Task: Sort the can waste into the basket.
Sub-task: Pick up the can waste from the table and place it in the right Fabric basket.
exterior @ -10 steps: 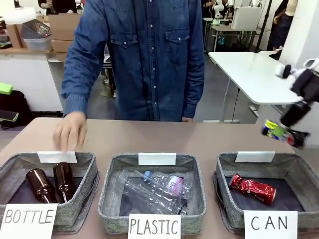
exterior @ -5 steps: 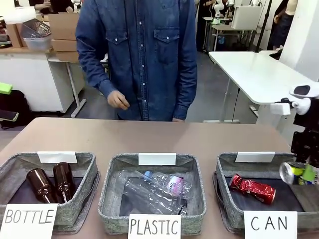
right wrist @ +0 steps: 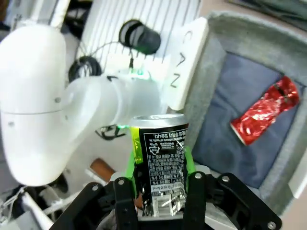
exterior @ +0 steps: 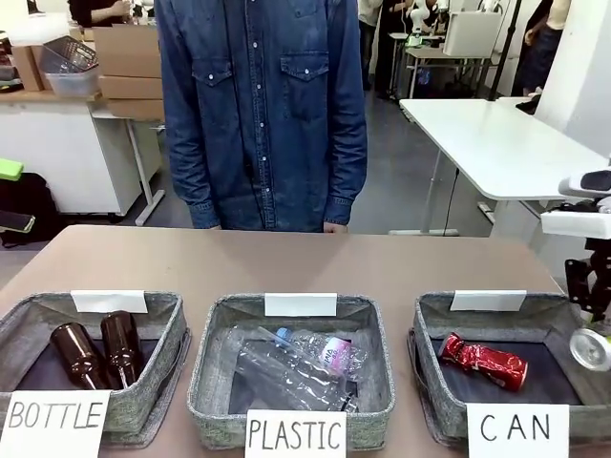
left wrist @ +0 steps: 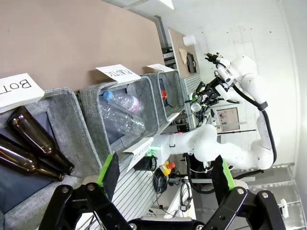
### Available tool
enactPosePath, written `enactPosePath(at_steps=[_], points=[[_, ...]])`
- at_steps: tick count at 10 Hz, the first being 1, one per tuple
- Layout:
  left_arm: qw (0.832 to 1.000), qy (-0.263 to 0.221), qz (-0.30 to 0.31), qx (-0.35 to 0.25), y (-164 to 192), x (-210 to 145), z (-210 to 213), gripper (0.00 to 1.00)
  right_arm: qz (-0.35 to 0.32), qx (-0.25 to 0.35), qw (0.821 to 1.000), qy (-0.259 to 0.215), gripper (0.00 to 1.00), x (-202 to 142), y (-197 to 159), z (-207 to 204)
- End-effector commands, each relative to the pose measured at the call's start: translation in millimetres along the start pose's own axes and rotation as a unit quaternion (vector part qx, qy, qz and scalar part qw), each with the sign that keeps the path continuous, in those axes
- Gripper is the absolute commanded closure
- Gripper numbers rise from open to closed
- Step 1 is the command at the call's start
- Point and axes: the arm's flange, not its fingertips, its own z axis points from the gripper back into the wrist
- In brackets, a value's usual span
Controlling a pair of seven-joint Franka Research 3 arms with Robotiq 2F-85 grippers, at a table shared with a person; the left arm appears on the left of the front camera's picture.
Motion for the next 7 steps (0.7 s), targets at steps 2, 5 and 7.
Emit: enactPosePath(at_steps=[2, 5, 7], points=[[1.000, -0.004, -0.001, -0.008, -3.1, 1.0, -1.8, 0.00, -0.064, -0.057, 0.994, -0.070, 1.00, 2.8, -9.5, 9.4], [1.000, -0.004, -0.001, -0.008, -3.1, 1.0, -1.8, 0.00, -0.067, -0.062, 0.993, -0.078, 1.00, 3.0, -11.7, 10.3], [1.000, -0.004, -0.001, -0.008, -3.1, 1.0, -1.8, 0.00, -0.063, -0.065, 0.993, -0.075, 0.03, 2.2, -11.9, 8.6]])
